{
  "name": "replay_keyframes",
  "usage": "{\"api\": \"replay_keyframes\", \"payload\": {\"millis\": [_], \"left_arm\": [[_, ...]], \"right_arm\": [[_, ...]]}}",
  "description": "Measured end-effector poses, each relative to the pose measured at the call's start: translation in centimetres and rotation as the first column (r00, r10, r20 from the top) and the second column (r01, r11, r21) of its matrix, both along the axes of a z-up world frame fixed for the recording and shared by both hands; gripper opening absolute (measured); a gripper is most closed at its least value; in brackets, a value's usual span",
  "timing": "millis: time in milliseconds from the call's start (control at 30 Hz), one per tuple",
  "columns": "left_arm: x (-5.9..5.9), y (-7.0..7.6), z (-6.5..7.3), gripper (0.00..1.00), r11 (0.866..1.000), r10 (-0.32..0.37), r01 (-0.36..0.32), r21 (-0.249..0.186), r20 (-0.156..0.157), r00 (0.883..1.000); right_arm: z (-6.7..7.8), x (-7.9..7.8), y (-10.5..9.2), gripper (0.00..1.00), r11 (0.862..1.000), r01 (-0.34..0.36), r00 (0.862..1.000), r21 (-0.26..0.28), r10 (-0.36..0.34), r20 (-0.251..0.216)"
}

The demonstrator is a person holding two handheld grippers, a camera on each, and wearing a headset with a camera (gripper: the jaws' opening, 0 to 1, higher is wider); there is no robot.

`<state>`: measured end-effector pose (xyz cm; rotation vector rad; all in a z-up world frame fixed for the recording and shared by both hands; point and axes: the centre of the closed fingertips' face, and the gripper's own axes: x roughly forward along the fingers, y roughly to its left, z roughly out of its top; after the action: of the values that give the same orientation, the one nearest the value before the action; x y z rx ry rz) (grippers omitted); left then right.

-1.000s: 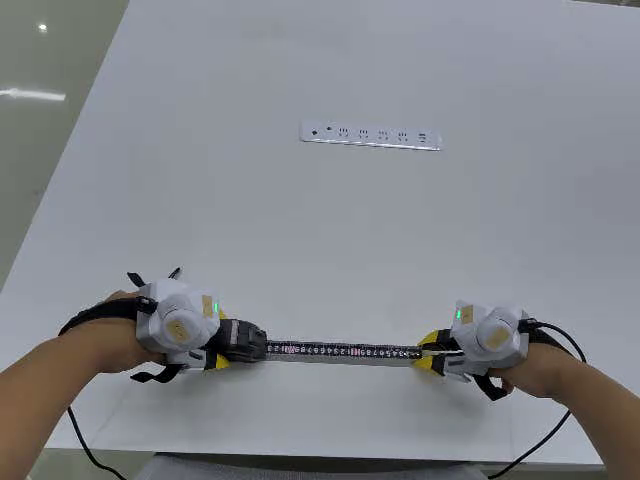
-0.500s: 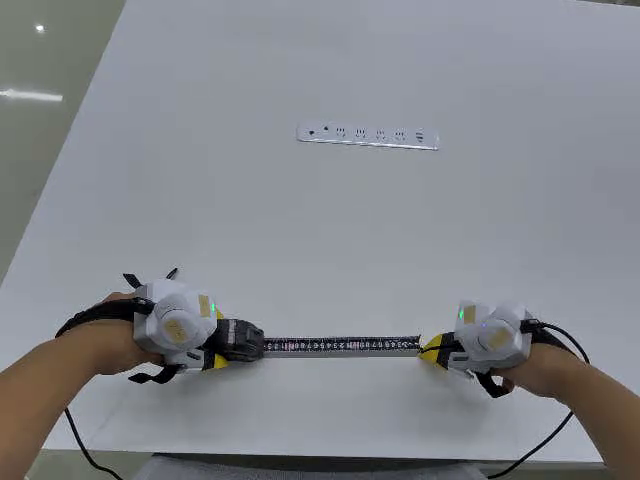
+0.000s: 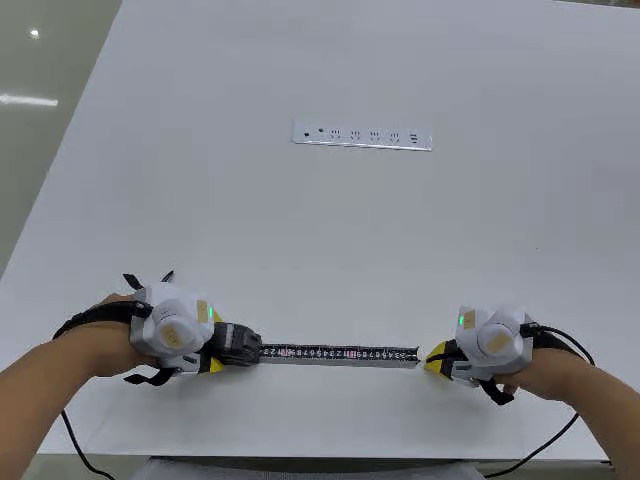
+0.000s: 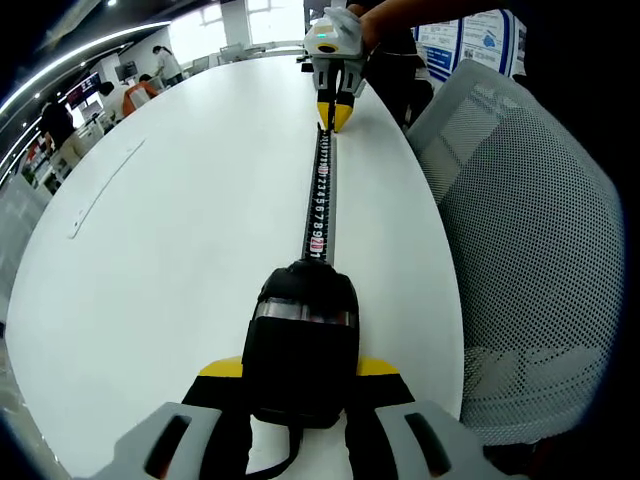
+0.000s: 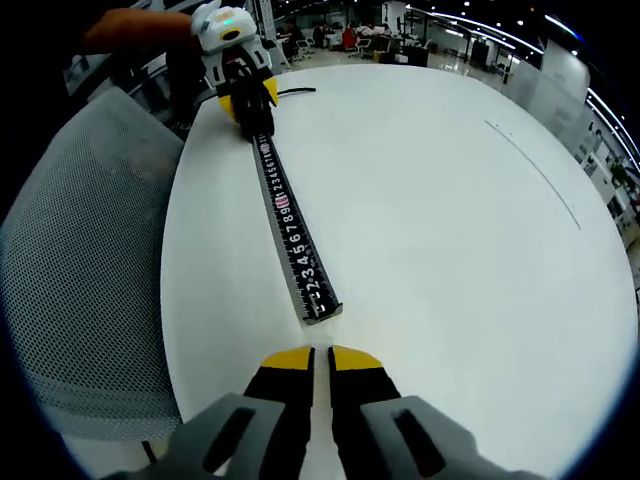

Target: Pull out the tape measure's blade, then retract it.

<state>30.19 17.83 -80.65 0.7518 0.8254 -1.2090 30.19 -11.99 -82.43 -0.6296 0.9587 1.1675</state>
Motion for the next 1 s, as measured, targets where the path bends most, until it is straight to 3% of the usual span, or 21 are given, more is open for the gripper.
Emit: {"api": "replay_keyframes", "payload": {"millis": [167, 233, 367, 467, 600, 733, 800, 833, 900, 967, 1000], "left_arm": [[0.1, 0.2, 0.1, 0.33, 1.000, 0.018, -0.018, -0.002, 0.028, 0.999], [0.8, 0.7, 0.5, 0.36, 0.997, 0.077, -0.076, -0.020, 0.053, 0.996], [1.2, 1.6, 1.5, 0.56, 0.977, 0.202, -0.198, -0.084, 0.043, 0.979], [0.9, 2.4, 2.0, 0.69, 0.949, 0.289, -0.285, -0.136, 0.011, 0.957], [-0.2, 4.2, 2.1, 0.84, 0.893, 0.416, -0.416, -0.169, -0.038, 0.909], [-1.4, 5.6, 2.2, 0.92, 0.839, 0.503, -0.503, -0.210, -0.055, 0.862], [-1.9, 6.3, 2.5, 0.93, 0.783, 0.572, -0.570, -0.249, -0.071, 0.817], [-2.0, 6.6, 2.7, 0.94, 0.738, 0.617, -0.612, -0.283, -0.084, 0.783], [-2.7, 6.9, 2.9, 0.95, 0.683, 0.663, -0.658, -0.317, -0.110, 0.741], [-3.1, 7.3, 3.2, 0.97, 0.660, 0.683, -0.672, -0.337, -0.105, 0.723], [-3.4, 7.3, 3.6, 0.98, 0.646, 0.692, -0.673, -0.361, -0.096, 0.716]], "right_arm": [[0.2, 0.0, -0.6, 0.05, 1.000, 0.013, 1.000, -0.012, -0.013, 0.006], [0.4, -0.2, -0.6, 0.07, 0.999, 0.036, 0.999, -0.002, -0.036, -0.005], [1.3, -0.4, -0.2, 0.15, 0.998, 0.056, 0.998, 0.019, -0.056, 0.006], [2.0, -0.4, 0.1, 0.19, 0.996, 0.085, 0.996, 0.040, -0.086, 0.021], [3.1, -0.1, 0.1, 0.26, 0.986, 0.149, 0.983, 0.081, -0.156, 0.093], [3.9, -0.7, 0.3, 0.33, 0.976, 0.177, 0.971, 0.127, -0.194, 0.138], [4.3, -1.2, 0.2, 0.39, 0.968, 0.201, 0.963, 0.151, -0.224, 0.152], [4.4, -1.5, 0.0, 0.43, 0.963, 0.219, 0.957, 0.158, -0.244, 0.156], [4.8, -1.8, -0.3, 0.48, 0.948, 0.258, 0.942, 0.184, -0.289, 0.169], [5.2, -2.0, -0.9, 0.53, 0.935, 0.292, 0.927, 0.201, -0.329, 0.182], [5.5, -2.0, -1.3, 0.54, 0.921, 0.321, 0.911, 0.220, -0.364, 0.193]]}}
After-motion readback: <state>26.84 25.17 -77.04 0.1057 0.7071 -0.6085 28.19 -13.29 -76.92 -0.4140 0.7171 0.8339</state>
